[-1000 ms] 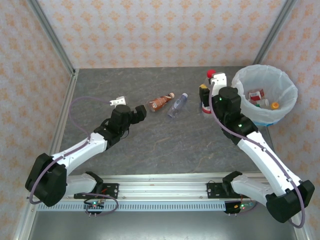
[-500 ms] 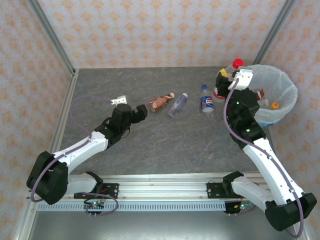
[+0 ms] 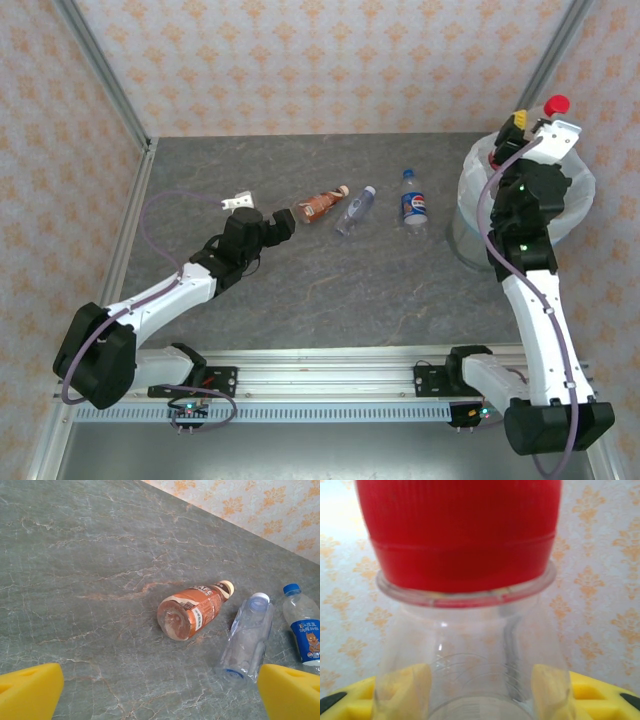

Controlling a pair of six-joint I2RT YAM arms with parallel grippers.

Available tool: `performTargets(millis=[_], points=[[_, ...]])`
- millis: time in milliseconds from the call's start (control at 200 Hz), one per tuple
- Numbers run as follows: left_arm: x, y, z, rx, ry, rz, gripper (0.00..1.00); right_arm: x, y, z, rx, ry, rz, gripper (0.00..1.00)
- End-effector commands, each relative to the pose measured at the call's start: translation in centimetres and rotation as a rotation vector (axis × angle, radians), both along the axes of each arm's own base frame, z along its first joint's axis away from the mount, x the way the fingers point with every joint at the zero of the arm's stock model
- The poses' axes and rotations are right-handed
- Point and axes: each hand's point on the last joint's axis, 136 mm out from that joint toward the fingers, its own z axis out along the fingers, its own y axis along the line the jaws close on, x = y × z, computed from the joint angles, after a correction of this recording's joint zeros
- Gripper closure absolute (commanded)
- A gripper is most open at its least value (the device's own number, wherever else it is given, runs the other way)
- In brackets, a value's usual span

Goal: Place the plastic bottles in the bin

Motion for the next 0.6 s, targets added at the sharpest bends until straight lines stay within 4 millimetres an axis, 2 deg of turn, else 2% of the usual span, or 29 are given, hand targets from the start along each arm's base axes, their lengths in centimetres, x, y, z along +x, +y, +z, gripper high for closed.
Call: performTargets(millis=[0,100,370,596], points=[[-0.1,0.8,0.5,-0.007,-0.012,0.030,0.00,-0.4,-0.7,1.9,0.024,-0.060,-0.004,0.47],[-0.2,0.9,0.4,-0.004,-0.011,0.034,0.00,-0.1,-2.1,0.9,-0.008,-0.007,-0.075,0.46],[-0.5,1.2,0.2,0.003,-0.007,0.036,0.00,0.6,-6.9,-4.3,-0.047,0.201,-0.227,0.45],[-0.4,1.2,-0.2,-0.009,-0.002,0.048,0.00,1.9,-8.8,-9.1,-0.125,0.423,-0.288,0.43]])
